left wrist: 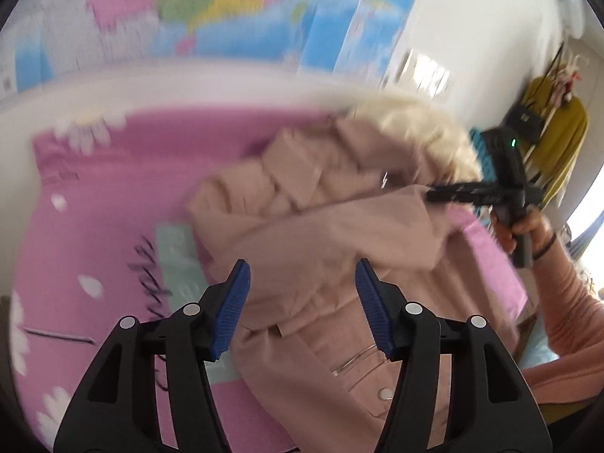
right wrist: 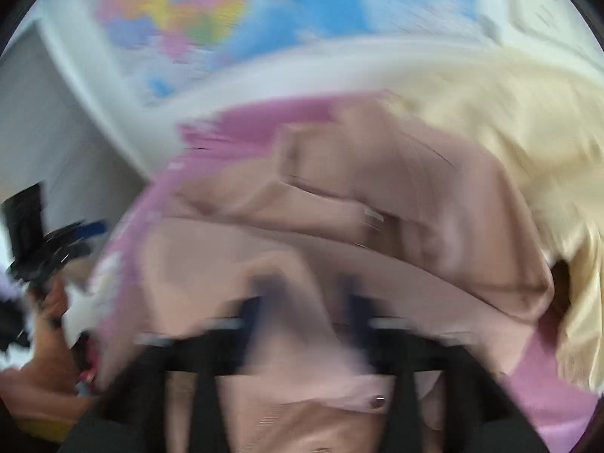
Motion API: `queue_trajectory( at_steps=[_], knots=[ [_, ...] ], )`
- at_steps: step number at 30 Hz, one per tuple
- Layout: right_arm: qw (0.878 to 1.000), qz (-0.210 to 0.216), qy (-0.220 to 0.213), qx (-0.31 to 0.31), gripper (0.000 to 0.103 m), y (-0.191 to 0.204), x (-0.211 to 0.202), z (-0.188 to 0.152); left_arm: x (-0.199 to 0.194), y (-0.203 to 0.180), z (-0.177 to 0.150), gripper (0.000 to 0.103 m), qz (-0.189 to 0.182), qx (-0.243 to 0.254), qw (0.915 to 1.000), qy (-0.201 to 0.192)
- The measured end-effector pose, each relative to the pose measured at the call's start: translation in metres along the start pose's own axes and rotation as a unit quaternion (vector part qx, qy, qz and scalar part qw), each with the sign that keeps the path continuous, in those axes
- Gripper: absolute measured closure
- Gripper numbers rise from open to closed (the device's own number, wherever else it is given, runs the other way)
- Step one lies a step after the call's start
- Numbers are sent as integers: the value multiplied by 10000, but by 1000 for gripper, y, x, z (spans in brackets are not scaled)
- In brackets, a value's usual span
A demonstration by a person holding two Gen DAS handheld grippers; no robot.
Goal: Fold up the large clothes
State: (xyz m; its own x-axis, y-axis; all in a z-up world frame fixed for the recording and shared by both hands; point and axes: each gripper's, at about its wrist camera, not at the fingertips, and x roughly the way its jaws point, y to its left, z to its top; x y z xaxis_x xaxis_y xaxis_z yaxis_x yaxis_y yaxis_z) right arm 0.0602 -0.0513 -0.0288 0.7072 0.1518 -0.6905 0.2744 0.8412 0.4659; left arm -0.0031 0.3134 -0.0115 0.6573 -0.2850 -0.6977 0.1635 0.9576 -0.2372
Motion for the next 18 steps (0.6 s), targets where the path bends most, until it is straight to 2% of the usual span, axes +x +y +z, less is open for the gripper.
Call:
queue_trajectory(
  at_steps=[4, 7, 9, 11, 15, 16, 18],
  knots=[
    [9975, 124, -492, 502, 31, -30, -22, -19, 40, -8, -16, 46, 153, 134, 9988, 452],
    [9957, 77, -773, 503, 26, -36, -45, -40, 54, -15, -19, 46, 390, 369, 9971, 545],
    [9970, 68, -694, 340, 26, -33, -48, -55, 61, -16, -20, 47, 437, 440, 9964, 586],
    [9979, -115, -616, 139, 25, -31, -45, -65, 62, -12, -20, 47, 410, 388, 9967, 583],
    [9976, -337, -544, -283, 25, -21, -23, -88, 70, -3, -22, 59, 483, 231, 9964, 657],
    [9975, -308, -511, -368, 25, -17, -16, -89, 72, -2, -23, 61, 501, 206, 9963, 673],
    [9972, -292, -519, -462, 44, -12, -7, -90, 74, 0, -24, 69, 550, 147, 9960, 685]
  ],
)
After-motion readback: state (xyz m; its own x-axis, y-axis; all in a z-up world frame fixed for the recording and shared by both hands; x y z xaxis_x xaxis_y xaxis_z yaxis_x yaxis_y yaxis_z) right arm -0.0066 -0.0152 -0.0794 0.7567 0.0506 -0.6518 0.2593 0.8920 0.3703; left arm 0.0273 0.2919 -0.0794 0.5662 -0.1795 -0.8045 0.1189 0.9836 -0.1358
